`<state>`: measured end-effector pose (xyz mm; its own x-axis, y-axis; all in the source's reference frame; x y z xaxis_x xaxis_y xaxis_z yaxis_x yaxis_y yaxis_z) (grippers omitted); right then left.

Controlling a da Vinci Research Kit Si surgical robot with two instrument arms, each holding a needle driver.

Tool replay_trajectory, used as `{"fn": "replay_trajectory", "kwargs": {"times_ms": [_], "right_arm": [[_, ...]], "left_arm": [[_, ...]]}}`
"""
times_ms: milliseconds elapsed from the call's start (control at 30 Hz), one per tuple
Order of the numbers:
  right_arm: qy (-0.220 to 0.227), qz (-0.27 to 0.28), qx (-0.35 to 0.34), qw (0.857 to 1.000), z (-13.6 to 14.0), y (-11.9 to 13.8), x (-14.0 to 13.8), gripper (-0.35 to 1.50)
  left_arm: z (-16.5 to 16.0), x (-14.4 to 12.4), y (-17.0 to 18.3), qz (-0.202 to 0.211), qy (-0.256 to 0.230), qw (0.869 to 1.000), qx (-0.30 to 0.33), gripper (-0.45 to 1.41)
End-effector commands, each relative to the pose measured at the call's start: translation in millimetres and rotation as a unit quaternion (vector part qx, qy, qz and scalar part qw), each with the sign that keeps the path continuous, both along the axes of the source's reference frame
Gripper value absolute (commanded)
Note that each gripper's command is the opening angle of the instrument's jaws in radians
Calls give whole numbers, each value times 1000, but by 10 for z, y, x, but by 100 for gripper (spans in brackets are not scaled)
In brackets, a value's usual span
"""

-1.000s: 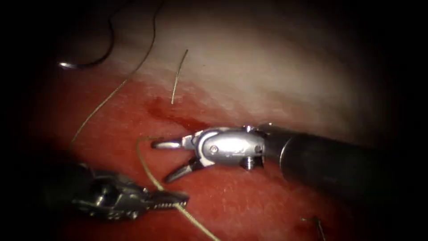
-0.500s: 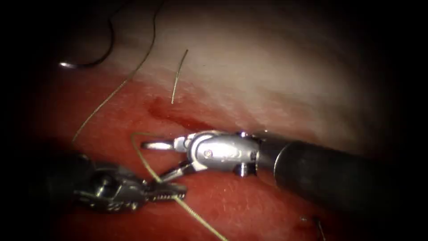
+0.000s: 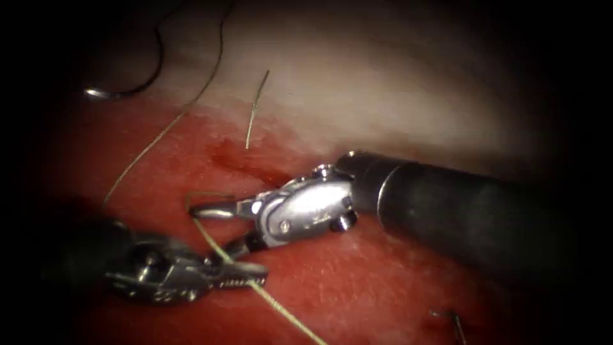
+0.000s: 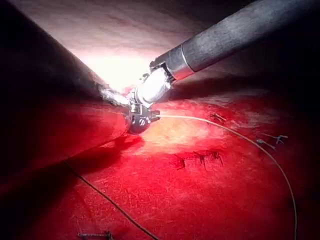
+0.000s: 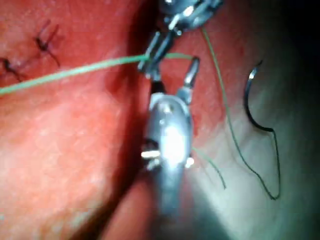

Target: Wound Closure

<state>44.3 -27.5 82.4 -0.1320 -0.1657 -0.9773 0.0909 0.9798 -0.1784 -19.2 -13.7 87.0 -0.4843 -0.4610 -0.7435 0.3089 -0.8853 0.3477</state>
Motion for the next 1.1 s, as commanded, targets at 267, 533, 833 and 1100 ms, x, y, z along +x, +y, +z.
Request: {"fn": "replay_trajectory", "kwargs": {"times_ms": [267,533,833,1100], "right_arm": [[1,4,5,1000,-6,8,8,126],[4,3,4,1000,-13,5,14,125],[-14,-28,50,998,2,8,9,-35],[21,-42,181,982,-4,19,-2,-35]], "left_arm": [[6,-4,0,-2,-1,1000,5,-45],[10,-3,2,-4,-2,1000,10,-45],[5,-4,-2,-5,-2,1000,10,-45],[1,7,-4,-44,4,997,66,56]]}}
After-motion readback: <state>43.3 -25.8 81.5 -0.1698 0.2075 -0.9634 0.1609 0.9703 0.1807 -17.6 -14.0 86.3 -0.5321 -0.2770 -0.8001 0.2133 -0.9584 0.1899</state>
